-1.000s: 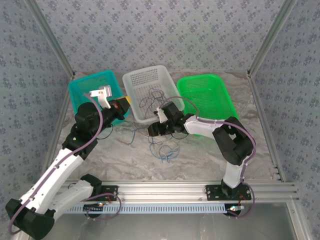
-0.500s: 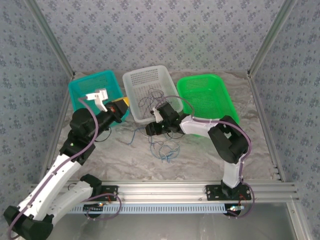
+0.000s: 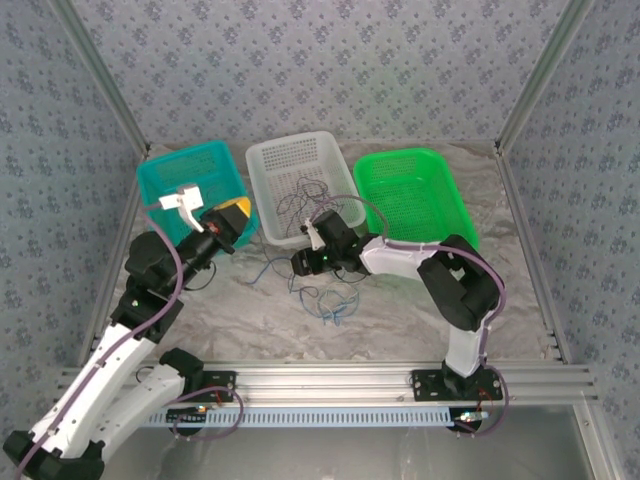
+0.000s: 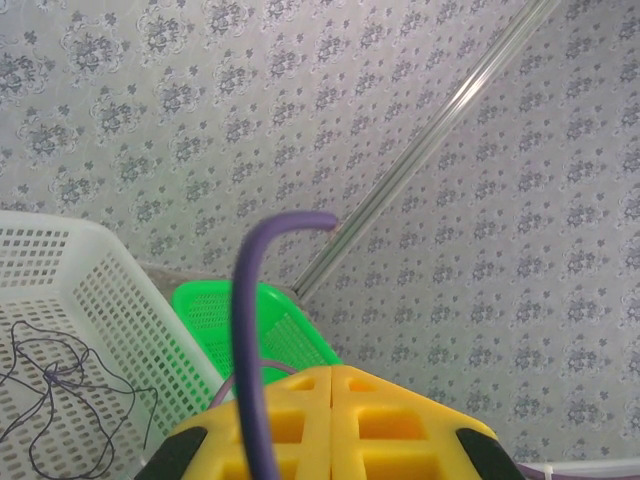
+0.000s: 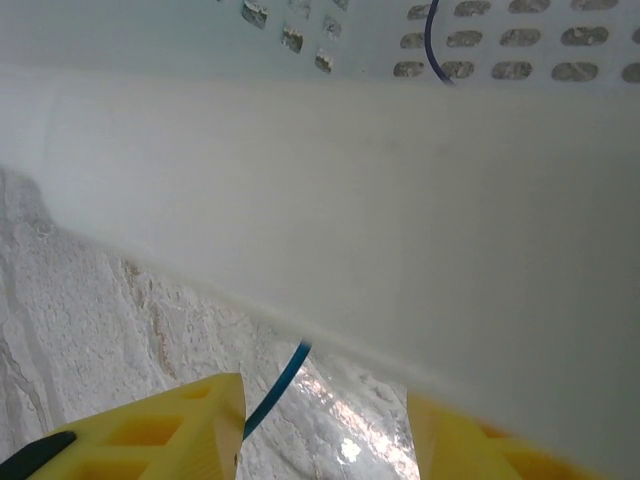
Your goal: Untangle the cables
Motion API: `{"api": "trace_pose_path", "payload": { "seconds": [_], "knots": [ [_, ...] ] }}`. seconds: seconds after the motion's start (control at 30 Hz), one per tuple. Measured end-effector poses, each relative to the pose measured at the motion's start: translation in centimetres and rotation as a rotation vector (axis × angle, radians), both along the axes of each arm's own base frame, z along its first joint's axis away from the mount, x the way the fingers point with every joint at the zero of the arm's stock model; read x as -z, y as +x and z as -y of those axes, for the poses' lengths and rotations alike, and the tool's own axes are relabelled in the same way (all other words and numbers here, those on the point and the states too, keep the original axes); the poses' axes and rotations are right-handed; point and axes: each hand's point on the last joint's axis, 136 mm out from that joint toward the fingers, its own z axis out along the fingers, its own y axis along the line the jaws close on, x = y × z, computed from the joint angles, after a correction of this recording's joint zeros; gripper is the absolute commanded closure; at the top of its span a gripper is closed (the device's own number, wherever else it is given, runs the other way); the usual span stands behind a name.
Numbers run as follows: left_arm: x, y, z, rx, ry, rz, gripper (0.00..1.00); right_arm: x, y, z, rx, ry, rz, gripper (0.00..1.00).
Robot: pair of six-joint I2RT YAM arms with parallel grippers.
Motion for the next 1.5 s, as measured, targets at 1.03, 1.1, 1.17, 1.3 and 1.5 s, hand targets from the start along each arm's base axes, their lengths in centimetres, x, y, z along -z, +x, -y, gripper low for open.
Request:
{"api": "trace_pose_path", "payload": {
  "seconds": [1.03, 1.1, 1.17, 1.3, 1.5],
  "knots": [
    [-0.1, -4.2, 3.2, 0.169, -0.038, 0.096, 0.98, 0.5, -3.6, -0.6, 0.155, 0.018, -0.114, 0.57],
    [0.2, -4.5, 3.6, 0.185, -0.039, 0.096, 0.98, 1.2, -3.8, 0.0, 0.179, 0.005, -0.132, 0.56],
    [0.2, -4.8, 3.9, 0.201, -0.042, 0.099, 0.98, 1.6, -3.9, 0.3, 0.198, 0.003, -0.143, 0.55],
    [0.0, -5.5, 4.3, 0.229, -0.048, 0.106, 0.98, 1.4, -3.5, -0.1, 0.231, 0.041, -0.140, 0.55],
    [0.0, -5.9, 4.5, 0.239, -0.048, 0.111, 0.96, 2.1, -4.2, 0.5, 0.262, 0.058, -0.150, 0.54]
  ]
}}
